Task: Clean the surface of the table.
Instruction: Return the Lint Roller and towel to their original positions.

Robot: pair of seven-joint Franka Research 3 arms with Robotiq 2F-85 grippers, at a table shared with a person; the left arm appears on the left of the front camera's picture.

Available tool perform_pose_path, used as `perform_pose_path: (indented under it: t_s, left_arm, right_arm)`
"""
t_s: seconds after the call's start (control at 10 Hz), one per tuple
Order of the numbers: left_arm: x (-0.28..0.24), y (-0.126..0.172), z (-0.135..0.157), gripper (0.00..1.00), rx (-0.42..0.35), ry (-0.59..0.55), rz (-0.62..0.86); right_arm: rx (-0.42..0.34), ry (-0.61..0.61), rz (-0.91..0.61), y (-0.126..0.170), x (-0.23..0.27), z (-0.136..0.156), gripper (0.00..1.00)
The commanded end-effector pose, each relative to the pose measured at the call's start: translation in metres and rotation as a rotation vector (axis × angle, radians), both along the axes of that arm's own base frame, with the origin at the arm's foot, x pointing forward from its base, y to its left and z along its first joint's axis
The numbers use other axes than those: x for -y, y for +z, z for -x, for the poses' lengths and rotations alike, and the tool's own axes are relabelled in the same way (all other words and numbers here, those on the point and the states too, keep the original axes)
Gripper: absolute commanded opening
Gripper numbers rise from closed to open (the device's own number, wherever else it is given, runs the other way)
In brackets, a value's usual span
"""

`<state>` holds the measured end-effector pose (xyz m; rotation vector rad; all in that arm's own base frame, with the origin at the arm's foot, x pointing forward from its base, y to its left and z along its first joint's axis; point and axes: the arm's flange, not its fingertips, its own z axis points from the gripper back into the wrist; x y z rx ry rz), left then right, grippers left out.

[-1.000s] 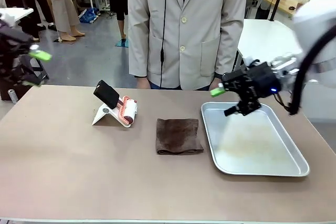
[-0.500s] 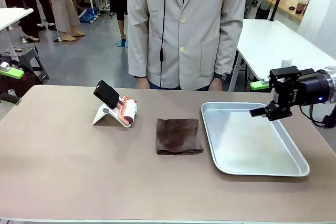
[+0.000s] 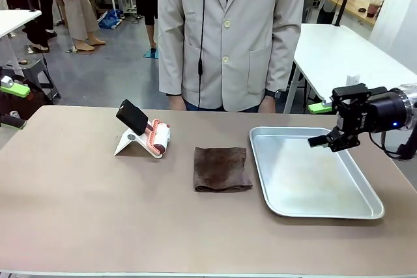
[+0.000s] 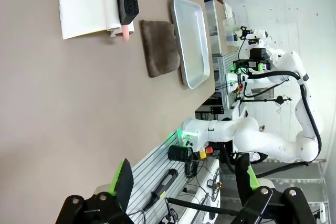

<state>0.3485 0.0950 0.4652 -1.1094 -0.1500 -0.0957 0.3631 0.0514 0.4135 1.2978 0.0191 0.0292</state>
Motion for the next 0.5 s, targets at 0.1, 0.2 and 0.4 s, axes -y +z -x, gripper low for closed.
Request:
perform_pose_path:
  t_s: [0.1,0.2,0.4]
  left_arm:
    - [0.0010,0.0008,0.0043,1.00,0.006,0.000,0.005]
    - [0.0010,0.0008,0.0043,1.00,0.006,0.000,0.005]
    - [0.0010,0.0008,0.0043,1.00,0.006,0.000,0.005]
  right_arm:
    - [0.000,-0.006,0.022,0.0040,0.0020,0.0008,1.00]
    - [0.000,-0.006,0.022,0.0040,0.0020,0.0008,1.00]
    - [0.000,-0.006,0.022,0.0040,0.0020,0.0008,1.00]
